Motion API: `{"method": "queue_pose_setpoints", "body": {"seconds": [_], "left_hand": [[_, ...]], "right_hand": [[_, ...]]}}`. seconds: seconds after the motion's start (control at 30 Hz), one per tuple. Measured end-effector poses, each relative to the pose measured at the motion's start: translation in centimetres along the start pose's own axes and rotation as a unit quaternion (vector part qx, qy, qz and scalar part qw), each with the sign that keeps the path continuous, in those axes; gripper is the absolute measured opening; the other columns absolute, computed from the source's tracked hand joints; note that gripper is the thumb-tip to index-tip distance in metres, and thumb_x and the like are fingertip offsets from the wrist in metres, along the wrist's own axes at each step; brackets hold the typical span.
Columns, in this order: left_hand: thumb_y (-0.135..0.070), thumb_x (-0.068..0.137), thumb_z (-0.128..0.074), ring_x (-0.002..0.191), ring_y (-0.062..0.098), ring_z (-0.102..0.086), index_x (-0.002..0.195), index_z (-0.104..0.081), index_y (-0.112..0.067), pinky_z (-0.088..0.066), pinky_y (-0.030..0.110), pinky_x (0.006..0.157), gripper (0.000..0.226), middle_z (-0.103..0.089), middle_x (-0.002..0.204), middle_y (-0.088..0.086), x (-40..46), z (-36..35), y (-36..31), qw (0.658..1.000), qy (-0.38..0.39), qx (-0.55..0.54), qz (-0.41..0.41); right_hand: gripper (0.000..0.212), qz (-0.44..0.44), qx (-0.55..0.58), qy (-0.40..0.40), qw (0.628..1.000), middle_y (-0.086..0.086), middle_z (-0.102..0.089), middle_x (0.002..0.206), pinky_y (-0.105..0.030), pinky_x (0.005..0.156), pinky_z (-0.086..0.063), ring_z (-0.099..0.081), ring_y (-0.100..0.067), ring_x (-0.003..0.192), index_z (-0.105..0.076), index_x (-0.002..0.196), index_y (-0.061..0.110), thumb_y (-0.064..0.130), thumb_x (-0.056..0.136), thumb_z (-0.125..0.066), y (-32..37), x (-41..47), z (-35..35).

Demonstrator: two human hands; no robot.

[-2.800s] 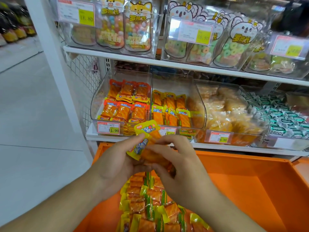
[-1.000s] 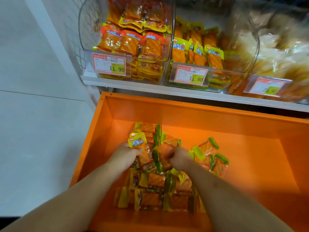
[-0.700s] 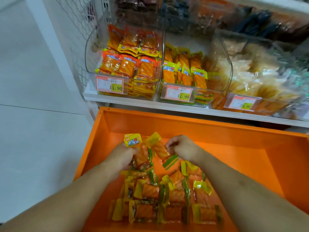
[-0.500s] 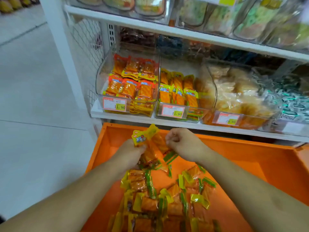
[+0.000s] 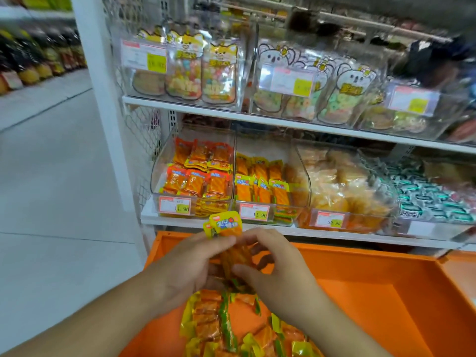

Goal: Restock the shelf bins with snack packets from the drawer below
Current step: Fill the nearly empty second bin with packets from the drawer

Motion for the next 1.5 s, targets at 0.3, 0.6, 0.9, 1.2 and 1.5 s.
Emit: {"method": "queue_pose_setpoints", "body": {"seconds": [0.3, 0.6, 0.9, 1.2, 1.5], "left_hand": [[-0.011, 0.101, -0.056, 0.117, 0.039, -0.069, 0.129, -0.067, -0.019, -0.053, 0.056, 0.101, 0.031, -0.075, 0.122, 0.013, 2.4, 0.1, -0.6, 0.999, -0.036, -0.024, -0.012], [-0.057, 0.075, -0.075, 0.120, 0.018, -0.067, 0.119, -0.060, -0.048, -0.050, 0.052, 0.108, 0.047, -0.076, 0.117, -0.011, 4.3, 0.4, 1.4, 0.996, -0.068, 0.059, -0.019], [-0.040, 0.082, -0.073, 0.117, 0.024, -0.070, 0.121, -0.071, -0.035, -0.049, 0.054, 0.108, 0.040, -0.076, 0.119, -0.001, 3.9, 0.9, 1.3, 0.994, -0.039, 0.092, -0.034], [-0.014, 0.099, -0.064, 0.106, 0.025, -0.075, 0.120, -0.073, -0.021, -0.057, 0.050, 0.098, 0.024, -0.079, 0.112, 0.005, 2.8, 0.7, -0.4, 0.995, -0.079, 0.049, -0.025], [-0.016, 0.098, -0.066, 0.105, 0.023, -0.075, 0.116, -0.075, -0.021, -0.057, 0.049, 0.099, 0.021, -0.079, 0.110, 0.004, 2.3, 0.5, -0.6, 0.995, -0.075, 0.060, -0.033]], "right_hand": [[0.034, -0.116, 0.091, 0.021, 0.989, 0.015, -0.069, 0.111, -0.033, 0.089, -0.057, -0.065, -0.001, 0.099, -0.064, 0.122, 0.034, 0.029, 0.091, -0.077, -1.8, 3.1, 0.2], [0.017, -0.162, 0.133, 0.028, 0.978, 0.012, -0.075, 0.101, -0.046, 0.087, -0.060, -0.072, -0.013, 0.093, -0.063, 0.108, 0.034, 0.020, 0.099, -0.066, -2.7, 3.9, -2.3], [0.028, -0.124, 0.106, 0.038, 0.986, 0.021, -0.074, 0.105, -0.034, 0.090, -0.060, -0.070, -0.001, 0.098, -0.064, 0.124, 0.041, 0.026, 0.101, -0.066, -1.2, 3.3, -1.1], [0.083, -0.025, 0.061, 0.149, 0.987, 0.056, -0.052, 0.110, -0.007, 0.082, -0.051, -0.059, 0.019, 0.106, -0.035, 0.109, 0.078, 0.024, 0.079, -0.090, 1.6, 2.0, 1.4], [0.088, 0.032, -0.026, 0.082, 0.996, 0.044, -0.053, 0.120, -0.015, 0.092, -0.051, -0.055, 0.011, 0.113, -0.028, 0.125, 0.079, 0.042, 0.075, -0.090, 1.2, 1.7, 1.2]]}}
Point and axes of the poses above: each hand's wrist, its own x-axis towards the middle knuckle, its own z-axis out of the back of the hand, y = z × x, the point moved 1 cm from there along x, towards the middle knuckle
